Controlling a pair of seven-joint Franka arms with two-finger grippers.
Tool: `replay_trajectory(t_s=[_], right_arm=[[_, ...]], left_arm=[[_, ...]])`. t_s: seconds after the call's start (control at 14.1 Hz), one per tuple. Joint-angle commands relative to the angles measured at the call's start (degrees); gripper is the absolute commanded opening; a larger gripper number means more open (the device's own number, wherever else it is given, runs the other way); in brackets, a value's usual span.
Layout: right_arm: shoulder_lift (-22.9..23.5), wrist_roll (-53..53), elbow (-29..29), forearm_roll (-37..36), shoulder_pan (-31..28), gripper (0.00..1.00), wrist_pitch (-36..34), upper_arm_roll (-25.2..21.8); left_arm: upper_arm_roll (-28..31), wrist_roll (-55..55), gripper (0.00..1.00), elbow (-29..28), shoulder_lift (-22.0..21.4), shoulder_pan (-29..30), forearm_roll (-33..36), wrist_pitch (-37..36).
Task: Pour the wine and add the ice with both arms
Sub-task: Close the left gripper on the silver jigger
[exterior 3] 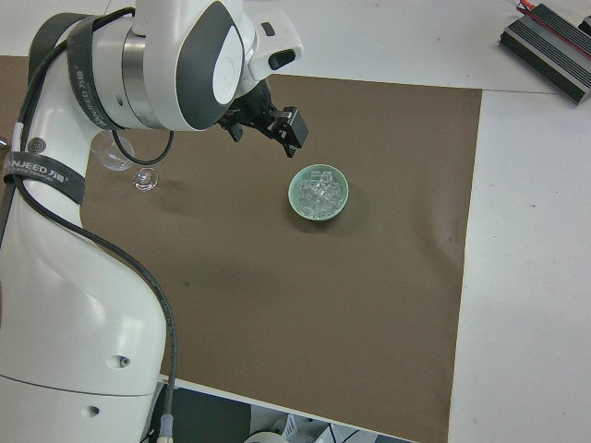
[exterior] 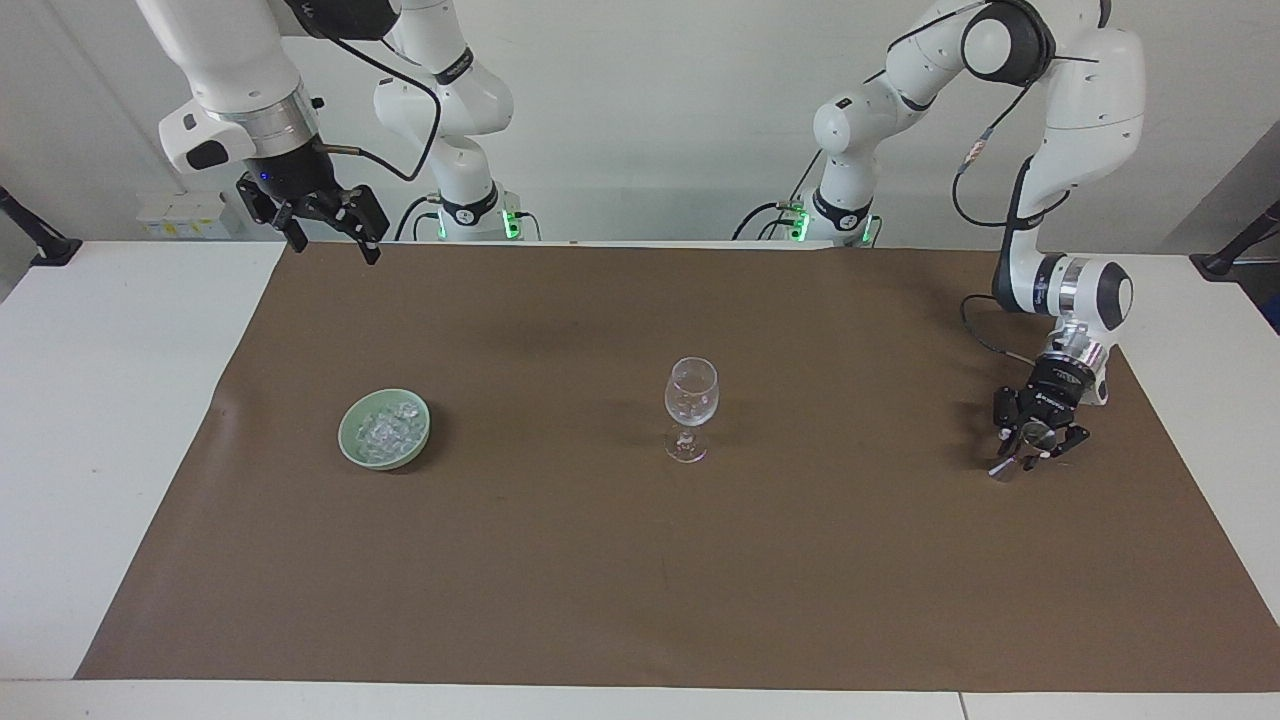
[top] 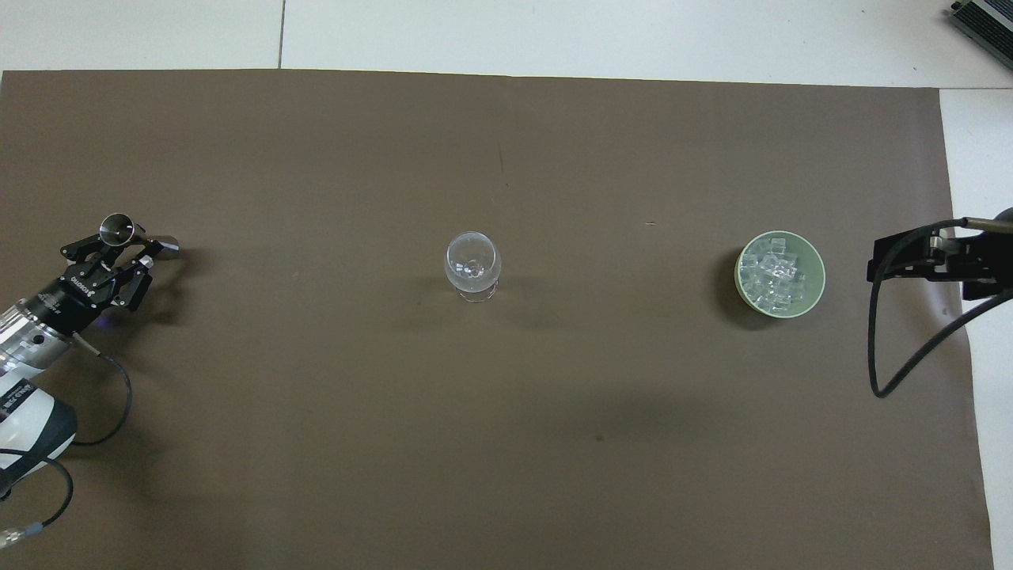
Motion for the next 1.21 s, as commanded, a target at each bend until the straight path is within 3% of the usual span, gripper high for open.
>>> replay_trajectory(t_s=[0.0,1.14], right_arm=[[-0.9,-1.5,-0.7,0.7,-0.4,1.00,-0.6,0.2],[-0.9,-1.5,-0.7,0.7,-0.4,1.00,-0.6,0.2]], left_arm=[[0.2,0.8,0.37,0.7,0.7,-0.4,-1.2,0.5],[0.2,0.8,0.21,0.7,0.7,-0.5,-1.2,0.6]])
